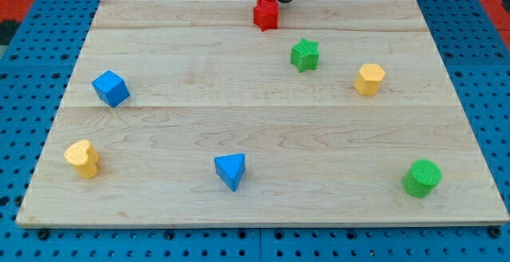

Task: Move the red circle to the left of the red star

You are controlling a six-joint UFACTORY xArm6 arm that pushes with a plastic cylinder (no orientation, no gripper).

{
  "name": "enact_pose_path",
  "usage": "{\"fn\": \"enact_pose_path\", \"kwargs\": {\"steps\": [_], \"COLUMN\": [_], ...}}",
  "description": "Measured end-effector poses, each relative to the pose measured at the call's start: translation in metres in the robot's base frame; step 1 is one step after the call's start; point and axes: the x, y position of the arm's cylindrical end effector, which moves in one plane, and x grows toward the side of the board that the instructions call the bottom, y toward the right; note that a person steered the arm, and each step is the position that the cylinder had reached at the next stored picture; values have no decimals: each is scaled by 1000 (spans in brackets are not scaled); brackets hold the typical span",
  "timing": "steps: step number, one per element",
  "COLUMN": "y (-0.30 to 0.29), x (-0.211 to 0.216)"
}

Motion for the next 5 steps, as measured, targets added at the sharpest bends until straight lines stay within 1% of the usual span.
{"fn": "enact_pose_path", "kwargs": {"steps": [1, 2, 3, 5], "y": [-45, -49, -46, -129], "x": [16, 21, 5, 6]}}
